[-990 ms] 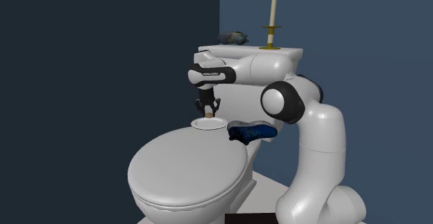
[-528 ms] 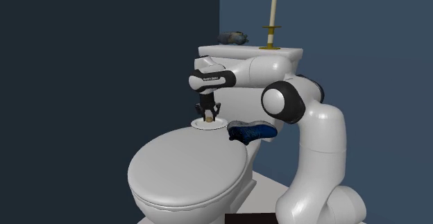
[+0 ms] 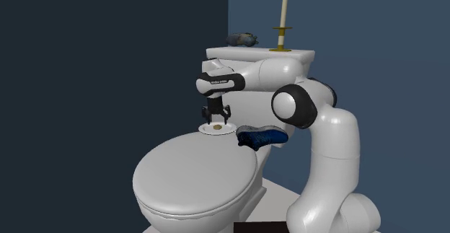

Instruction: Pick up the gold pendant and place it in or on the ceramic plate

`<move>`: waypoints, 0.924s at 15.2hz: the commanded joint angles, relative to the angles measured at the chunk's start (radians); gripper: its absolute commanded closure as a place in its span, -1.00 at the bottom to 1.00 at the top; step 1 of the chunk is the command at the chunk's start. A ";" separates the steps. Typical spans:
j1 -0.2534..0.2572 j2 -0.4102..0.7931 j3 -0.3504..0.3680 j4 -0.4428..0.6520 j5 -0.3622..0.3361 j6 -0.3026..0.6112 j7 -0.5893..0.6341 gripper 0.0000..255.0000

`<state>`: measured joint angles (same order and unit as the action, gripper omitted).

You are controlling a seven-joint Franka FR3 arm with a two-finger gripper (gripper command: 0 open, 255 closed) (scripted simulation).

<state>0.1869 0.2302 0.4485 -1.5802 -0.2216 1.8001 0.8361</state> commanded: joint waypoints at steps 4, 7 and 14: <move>0.008 0.000 0.004 0.067 0.002 -0.067 -0.003 -1.00; 0.017 0.006 0.007 0.134 0.000 -0.129 -0.005 -1.00; 0.017 0.006 0.007 0.134 0.000 -0.129 -0.005 -1.00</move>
